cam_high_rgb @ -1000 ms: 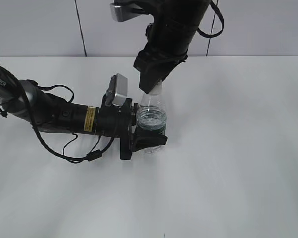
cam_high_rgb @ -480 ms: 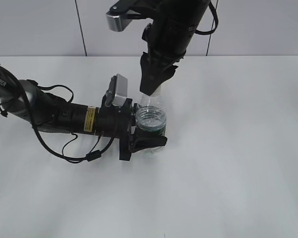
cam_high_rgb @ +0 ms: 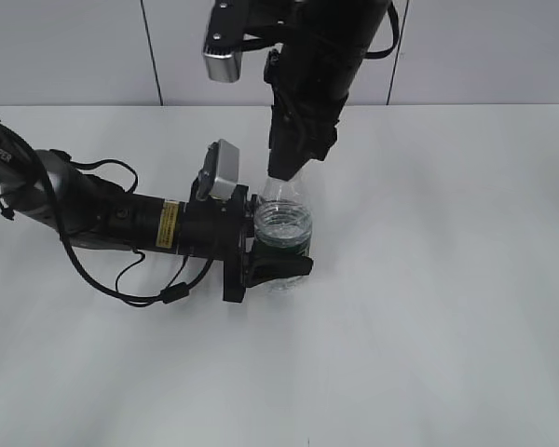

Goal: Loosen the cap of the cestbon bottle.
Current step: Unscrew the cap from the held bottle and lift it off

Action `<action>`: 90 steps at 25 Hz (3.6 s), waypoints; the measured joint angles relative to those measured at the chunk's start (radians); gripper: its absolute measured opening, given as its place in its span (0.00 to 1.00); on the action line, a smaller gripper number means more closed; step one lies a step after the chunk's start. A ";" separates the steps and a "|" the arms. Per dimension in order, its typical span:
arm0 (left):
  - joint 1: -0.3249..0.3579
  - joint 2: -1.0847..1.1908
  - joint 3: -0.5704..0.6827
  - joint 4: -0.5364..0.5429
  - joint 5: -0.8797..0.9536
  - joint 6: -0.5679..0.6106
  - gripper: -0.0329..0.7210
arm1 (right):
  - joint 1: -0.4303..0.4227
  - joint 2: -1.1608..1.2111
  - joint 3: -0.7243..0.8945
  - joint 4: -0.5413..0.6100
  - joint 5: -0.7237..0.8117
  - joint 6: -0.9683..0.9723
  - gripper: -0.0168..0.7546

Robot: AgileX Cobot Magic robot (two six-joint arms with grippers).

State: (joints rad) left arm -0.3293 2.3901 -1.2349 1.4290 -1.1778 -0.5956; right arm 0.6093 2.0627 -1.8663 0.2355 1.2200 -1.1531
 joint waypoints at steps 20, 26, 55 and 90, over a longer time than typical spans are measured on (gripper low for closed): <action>0.001 0.000 0.000 0.003 -0.007 -0.004 0.59 | 0.001 -0.002 0.000 -0.017 0.011 -0.478 0.41; 0.001 0.000 0.000 0.003 -0.008 -0.004 0.59 | 0.001 -0.002 0.000 -0.018 0.011 -0.496 0.41; 0.001 0.000 0.000 0.022 -0.020 -0.008 0.59 | 0.001 -0.002 0.000 -0.020 0.011 -0.457 0.53; 0.002 0.000 0.000 0.041 -0.030 -0.008 0.58 | 0.001 -0.058 -0.143 -0.025 0.005 0.848 0.56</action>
State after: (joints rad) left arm -0.3274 2.3901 -1.2349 1.4697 -1.2076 -0.6033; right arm 0.6105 2.0049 -2.0093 0.2100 1.2248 -0.3048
